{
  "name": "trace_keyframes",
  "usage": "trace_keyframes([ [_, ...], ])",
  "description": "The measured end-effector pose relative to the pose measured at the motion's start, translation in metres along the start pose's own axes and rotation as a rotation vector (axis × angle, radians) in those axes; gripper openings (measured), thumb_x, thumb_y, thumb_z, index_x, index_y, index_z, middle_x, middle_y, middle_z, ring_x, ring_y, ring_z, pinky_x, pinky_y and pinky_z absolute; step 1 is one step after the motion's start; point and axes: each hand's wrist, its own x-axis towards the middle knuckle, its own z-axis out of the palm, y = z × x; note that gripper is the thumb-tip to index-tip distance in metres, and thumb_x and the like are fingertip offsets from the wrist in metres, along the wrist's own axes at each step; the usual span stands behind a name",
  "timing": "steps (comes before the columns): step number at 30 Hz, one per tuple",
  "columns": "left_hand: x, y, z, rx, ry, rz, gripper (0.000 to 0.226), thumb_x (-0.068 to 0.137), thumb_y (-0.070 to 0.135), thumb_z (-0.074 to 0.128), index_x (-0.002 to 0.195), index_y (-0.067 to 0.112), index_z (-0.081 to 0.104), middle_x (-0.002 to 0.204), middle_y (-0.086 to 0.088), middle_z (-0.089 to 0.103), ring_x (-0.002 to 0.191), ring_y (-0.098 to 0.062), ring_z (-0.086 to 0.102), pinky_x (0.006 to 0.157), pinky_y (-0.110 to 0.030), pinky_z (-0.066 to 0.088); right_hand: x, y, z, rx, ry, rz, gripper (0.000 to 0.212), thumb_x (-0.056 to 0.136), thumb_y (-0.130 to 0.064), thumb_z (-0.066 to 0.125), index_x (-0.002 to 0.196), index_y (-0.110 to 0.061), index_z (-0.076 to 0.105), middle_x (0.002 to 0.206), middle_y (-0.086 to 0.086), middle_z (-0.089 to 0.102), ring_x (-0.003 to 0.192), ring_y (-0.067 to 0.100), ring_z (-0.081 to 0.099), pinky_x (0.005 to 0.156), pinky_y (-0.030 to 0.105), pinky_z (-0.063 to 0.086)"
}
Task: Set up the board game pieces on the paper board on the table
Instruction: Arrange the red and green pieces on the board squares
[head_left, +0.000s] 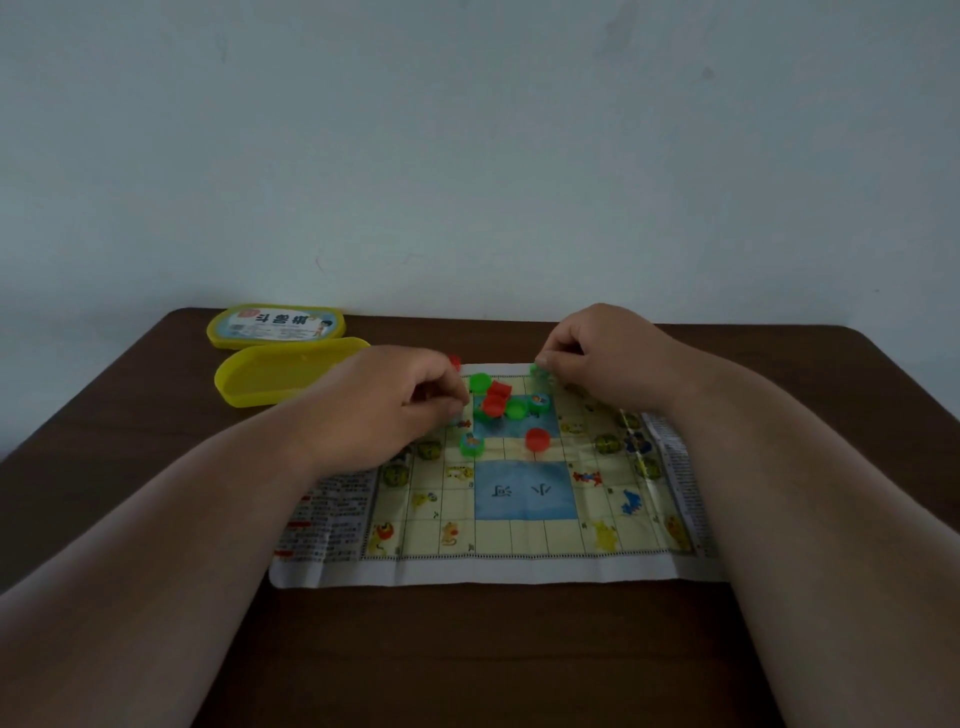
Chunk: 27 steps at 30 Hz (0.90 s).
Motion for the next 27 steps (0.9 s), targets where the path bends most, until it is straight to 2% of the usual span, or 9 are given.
trace_keyframes([
  [2,0.001,-0.003,0.002,0.068,-0.021,0.044,0.008,0.097,0.042,0.068,0.102,0.041,0.074,0.104,0.017,0.063,0.092,0.0,0.061,0.082,-0.031,0.054,0.0,-0.002,0.0,-0.001,-0.016,0.007,0.024,0.106,-0.038,0.059,0.098,-0.024,0.077,0.086,-0.003,0.074,0.079,0.02,0.071,0.068,0.034,0.055],
  [6,0.003,-0.004,0.004,0.084,0.028,0.08,0.016,0.1,0.043,0.064,0.111,0.037,0.073,0.106,0.016,0.06,0.093,0.0,0.058,0.08,-0.031,0.052,-0.003,-0.005,-0.005,0.105,-0.075,0.066,0.028,0.106,-0.041,0.057,0.096,-0.024,0.076,0.076,-0.006,0.067,0.066,0.011,0.059,0.064,0.03,0.047],
  [9,0.003,0.0,0.007,0.055,0.07,0.161,0.022,0.099,0.045,0.063,0.119,0.04,0.071,0.11,0.02,0.058,0.102,0.001,0.056,0.083,-0.026,0.049,-0.004,-0.008,-0.004,0.09,-0.101,0.078,0.031,0.106,-0.043,0.055,0.097,-0.022,0.076,0.081,-0.005,0.067,0.072,0.011,0.06,0.066,0.031,0.045],
  [12,0.002,0.004,0.01,0.09,0.047,0.233,0.03,0.099,0.047,0.058,0.127,0.044,0.068,0.116,0.024,0.054,0.11,0.003,0.049,0.088,-0.021,0.04,-0.004,-0.011,-0.001,0.023,-0.106,0.062,0.039,0.105,-0.05,0.055,0.087,-0.019,0.073,0.073,-0.002,0.062,0.065,0.014,0.055,0.062,0.032,0.042],
  [17,0.004,0.01,0.019,0.218,0.098,0.27,0.026,0.098,0.044,0.064,0.121,0.038,0.073,0.117,0.022,0.06,0.111,-0.006,0.049,0.096,-0.033,0.043,-0.006,-0.011,-0.004,-0.011,-0.095,0.046,0.034,0.102,-0.049,0.062,0.086,-0.021,0.074,0.074,-0.004,0.066,0.061,0.01,0.055,0.058,0.027,0.041],
  [21,0.008,0.011,0.022,0.248,0.135,0.274,0.019,0.098,0.048,0.063,0.109,0.037,0.073,0.108,0.019,0.063,0.104,-0.007,0.051,0.092,-0.035,0.047,-0.005,-0.01,-0.003,-0.019,-0.082,0.05,0.035,0.105,-0.047,0.057,0.087,-0.021,0.074,0.08,-0.003,0.072,0.068,0.017,0.065,0.06,0.031,0.047],
  [23,0.007,0.013,0.021,0.212,0.142,0.256,0.017,0.099,0.048,0.06,0.107,0.037,0.071,0.101,0.021,0.061,0.098,-0.001,0.049,0.085,-0.024,0.044,-0.005,-0.011,-0.004,0.006,-0.073,0.056,0.034,0.106,-0.046,0.056,0.088,-0.022,0.073,0.084,-0.004,0.075,0.077,0.02,0.071,0.067,0.034,0.053],
  [25,0.004,0.017,0.019,0.109,0.119,0.187,0.016,0.1,0.049,0.059,0.105,0.037,0.069,0.094,0.022,0.057,0.091,0.002,0.051,0.076,-0.016,0.039,-0.006,-0.011,-0.004,0.018,-0.072,0.056,0.032,0.107,-0.044,0.055,0.091,-0.022,0.072,0.084,-0.007,0.075,0.077,0.017,0.071,0.067,0.031,0.053],
  [27,0.001,0.02,0.019,0.037,0.064,0.157,0.019,0.099,0.052,0.058,0.103,0.037,0.069,0.093,0.02,0.06,0.088,0.002,0.057,0.073,-0.023,0.046,-0.005,-0.011,-0.003,0.006,-0.072,0.055,0.031,0.108,-0.042,0.054,0.094,-0.02,0.072,0.084,-0.007,0.075,0.073,0.012,0.069,0.063,0.028,0.05],
])
